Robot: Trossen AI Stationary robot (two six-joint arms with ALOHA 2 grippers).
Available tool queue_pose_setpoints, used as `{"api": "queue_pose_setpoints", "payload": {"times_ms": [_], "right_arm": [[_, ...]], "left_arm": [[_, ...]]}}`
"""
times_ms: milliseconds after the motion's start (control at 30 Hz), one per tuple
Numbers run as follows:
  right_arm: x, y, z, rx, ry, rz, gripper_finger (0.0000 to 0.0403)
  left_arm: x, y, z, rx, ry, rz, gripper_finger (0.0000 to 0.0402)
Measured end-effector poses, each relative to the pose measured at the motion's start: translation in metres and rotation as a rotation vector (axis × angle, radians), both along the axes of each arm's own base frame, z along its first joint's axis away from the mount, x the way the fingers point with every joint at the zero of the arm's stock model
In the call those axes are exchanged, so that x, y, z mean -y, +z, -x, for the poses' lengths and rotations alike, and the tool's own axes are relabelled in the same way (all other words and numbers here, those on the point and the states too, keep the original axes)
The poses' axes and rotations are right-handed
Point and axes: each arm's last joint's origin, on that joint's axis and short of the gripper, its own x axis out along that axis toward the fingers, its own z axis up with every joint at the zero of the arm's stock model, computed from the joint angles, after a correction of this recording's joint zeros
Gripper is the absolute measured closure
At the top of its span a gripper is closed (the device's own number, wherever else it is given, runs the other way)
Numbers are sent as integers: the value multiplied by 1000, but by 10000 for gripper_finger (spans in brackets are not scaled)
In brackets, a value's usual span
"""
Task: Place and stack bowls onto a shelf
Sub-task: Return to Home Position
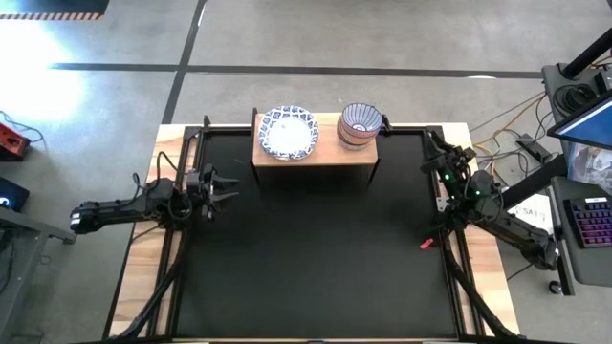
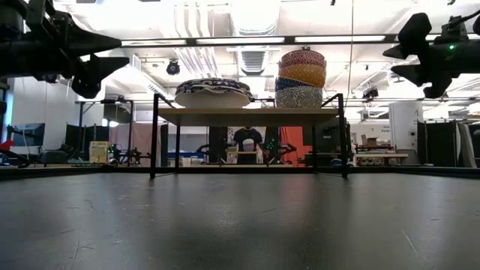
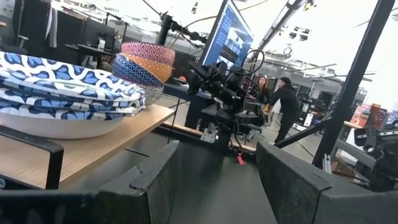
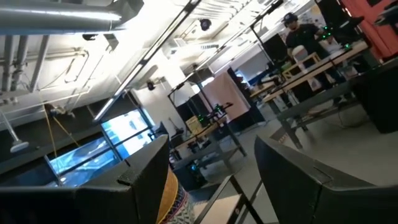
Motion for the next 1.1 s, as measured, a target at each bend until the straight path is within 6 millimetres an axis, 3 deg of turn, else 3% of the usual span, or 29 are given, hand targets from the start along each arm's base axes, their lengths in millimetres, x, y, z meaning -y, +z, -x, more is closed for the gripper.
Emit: {"api": "queue_pose_setpoints", "payload": {"times_ms": [1100], "right_arm": [[2,-2,-3,-32,1,-20,179]], "left_arm": [[0,2,0,6,-1,-1,208]]}}
